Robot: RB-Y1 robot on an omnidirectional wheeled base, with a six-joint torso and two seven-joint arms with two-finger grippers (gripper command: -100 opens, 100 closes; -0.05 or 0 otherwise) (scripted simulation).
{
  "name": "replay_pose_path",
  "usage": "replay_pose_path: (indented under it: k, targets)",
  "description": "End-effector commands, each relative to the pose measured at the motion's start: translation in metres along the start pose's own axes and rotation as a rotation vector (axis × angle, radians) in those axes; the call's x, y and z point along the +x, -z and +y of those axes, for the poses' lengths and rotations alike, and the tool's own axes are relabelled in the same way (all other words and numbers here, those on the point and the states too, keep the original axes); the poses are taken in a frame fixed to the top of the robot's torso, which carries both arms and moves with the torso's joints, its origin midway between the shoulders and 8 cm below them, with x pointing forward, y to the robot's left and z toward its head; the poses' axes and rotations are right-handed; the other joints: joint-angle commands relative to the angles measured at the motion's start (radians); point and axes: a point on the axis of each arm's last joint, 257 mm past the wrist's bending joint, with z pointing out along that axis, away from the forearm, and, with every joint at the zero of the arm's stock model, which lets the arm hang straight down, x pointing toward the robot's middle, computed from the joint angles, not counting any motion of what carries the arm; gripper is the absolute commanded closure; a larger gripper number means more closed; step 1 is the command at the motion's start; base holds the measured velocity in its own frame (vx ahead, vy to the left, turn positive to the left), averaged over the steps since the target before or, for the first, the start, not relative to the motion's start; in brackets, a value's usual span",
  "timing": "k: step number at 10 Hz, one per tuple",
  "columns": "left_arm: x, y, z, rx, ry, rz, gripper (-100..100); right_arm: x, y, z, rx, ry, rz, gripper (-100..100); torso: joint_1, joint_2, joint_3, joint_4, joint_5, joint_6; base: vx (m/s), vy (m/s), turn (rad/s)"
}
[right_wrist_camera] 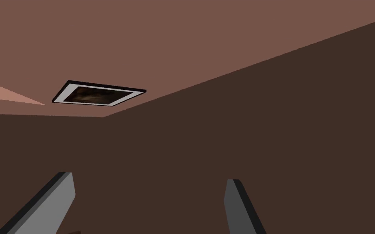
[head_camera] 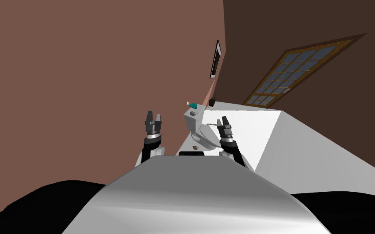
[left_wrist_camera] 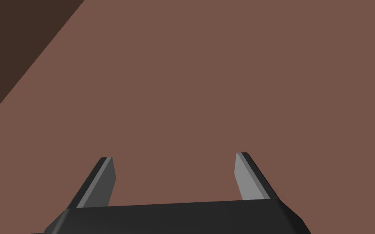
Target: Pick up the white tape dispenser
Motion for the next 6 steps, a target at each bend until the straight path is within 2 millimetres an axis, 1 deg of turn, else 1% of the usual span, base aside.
replay_pose_path:
  k: [1, 2, 4, 5, 6]
  targets:
    - [0.0, 0.0, 0.0, 0.0, 0.0, 0.0, 0, 0.017, 0.009, -0.01, 0.003, -0.047, 0.056, -100, 0.0, 0.0, 0.0, 0.0, 0.0, 0.0, -0.079, -0.075, 0.183]
    - [0.0, 0.0, 0.0, 0.0, 0.0, 0.0, 0, 0.018, 0.011, -0.013, 0.009, -0.044, 0.063, -100, 0.0, 0.0, 0.0, 0.0, 0.0, 0.0, -0.047, -0.046, 0.053]
    - [0.0, 0.0, 0.0, 0.0, 0.0, 0.0, 0, 0.045, 0.029, -0.025, 0.024, -0.109, 0.143, -100, 0.003, -0.003, -0.002, -0.001, 0.001, 0.0, -0.046, -0.039, 0.13]
    - [0.0, 0.0, 0.0, 0.0, 0.0, 0.0, 0, 0.045, 0.031, -0.029, 0.034, -0.102, 0.155, -100, 0.002, -0.003, -0.002, -0.001, 0.0, 0.0, -0.053, -0.042, 0.097]
    - [0.0, 0.0, 0.0, 0.0, 0.0, 0.0, 0, 0.06, 0.044, -0.038, 0.051, -0.132, 0.205, -100, 0.002, -0.003, -0.002, -0.001, 0.001, 0.0, -0.051, -0.04, 0.178]
